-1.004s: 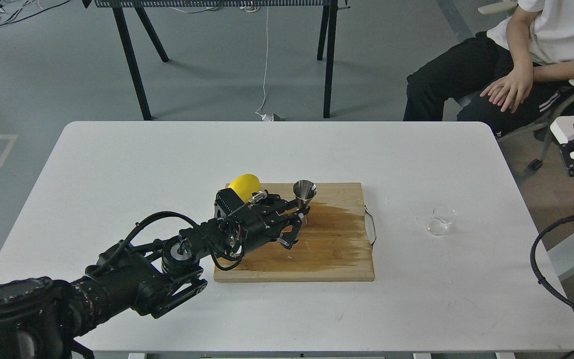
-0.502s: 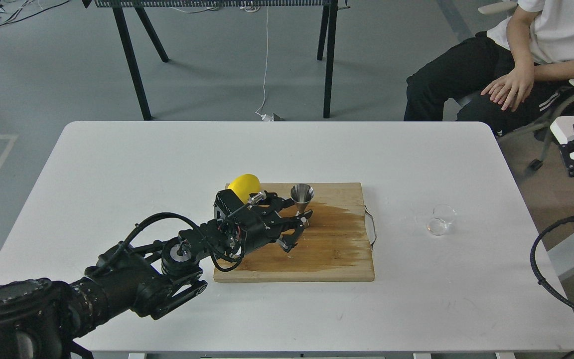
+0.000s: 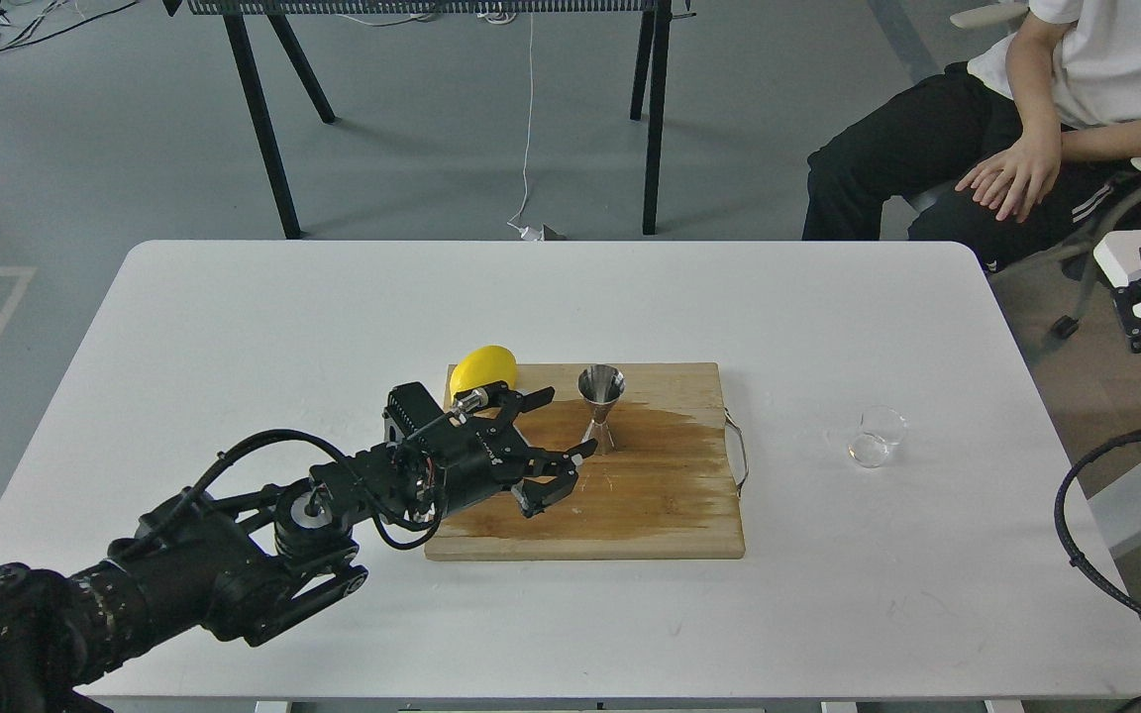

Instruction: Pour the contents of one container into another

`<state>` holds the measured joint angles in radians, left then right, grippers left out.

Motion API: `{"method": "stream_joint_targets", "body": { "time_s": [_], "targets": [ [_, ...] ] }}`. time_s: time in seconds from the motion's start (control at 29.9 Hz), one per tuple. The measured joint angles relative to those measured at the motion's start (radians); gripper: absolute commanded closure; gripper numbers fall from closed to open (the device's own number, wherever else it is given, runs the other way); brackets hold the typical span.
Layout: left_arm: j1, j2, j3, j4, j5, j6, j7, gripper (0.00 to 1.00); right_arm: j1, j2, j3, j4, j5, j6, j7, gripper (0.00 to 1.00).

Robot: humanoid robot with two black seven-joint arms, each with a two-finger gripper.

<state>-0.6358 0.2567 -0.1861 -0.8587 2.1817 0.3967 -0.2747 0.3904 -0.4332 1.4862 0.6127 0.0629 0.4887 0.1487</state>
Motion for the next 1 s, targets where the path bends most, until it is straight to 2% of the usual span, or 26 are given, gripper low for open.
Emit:
{"method": "stream_joint_targets", "body": {
  "time_s": [0.23,0.3,0.37,0.4,0.43,0.6,0.7,0.84,0.9,1.0],
  "targets": [
    [0.056,0.199,-0.063,-0.180,-0.044,-0.018,-0.037,0.15,-0.020,-0.056,0.002,0.001,0.000,0.000,-0.003,0.00],
    [0.058,0.235,-0.081,-0.196,-0.165,-0.024,-0.076,0.11,-0.039,-0.065,0.001,0.003,0.000,0.000,-0.013,0.00],
    [0.058,0.255,-0.104,-0.205,-0.335,-0.031,-0.145,0.06,-0.061,-0.070,-0.001,0.016,0.003,0.000,-0.029,0.00],
    [0.058,0.261,-0.113,-0.208,-0.422,-0.036,-0.175,0.00,-0.075,-0.070,-0.003,0.026,0.013,0.000,-0.040,0.00],
    [0.058,0.266,-0.126,-0.213,-0.502,-0.036,-0.194,0.00,-0.090,-0.070,-0.004,0.042,0.030,0.000,-0.053,0.00],
    [0.058,0.267,-0.234,-0.223,-0.822,-0.058,-0.213,0.00,-0.186,-0.072,-0.013,0.145,0.167,0.000,-0.115,0.00],
    [0.055,0.260,-0.301,-0.218,-1.052,-0.153,-0.214,0.00,-0.270,-0.072,-0.014,0.232,0.213,0.000,-0.128,0.00],
    [0.052,0.253,-0.397,-0.214,-1.385,-0.380,-0.214,0.00,-0.422,-0.056,-0.019,0.373,0.287,0.000,-0.132,0.00],
    [0.052,0.243,-0.432,-0.205,-1.504,-0.436,-0.214,0.00,-0.483,-0.038,-0.030,0.429,0.318,0.000,-0.132,0.00],
    [0.051,0.211,-0.482,-0.156,-1.671,-0.476,-0.214,0.00,-0.544,-0.014,-0.047,0.502,0.335,0.000,-0.132,0.00]
  ]
}}
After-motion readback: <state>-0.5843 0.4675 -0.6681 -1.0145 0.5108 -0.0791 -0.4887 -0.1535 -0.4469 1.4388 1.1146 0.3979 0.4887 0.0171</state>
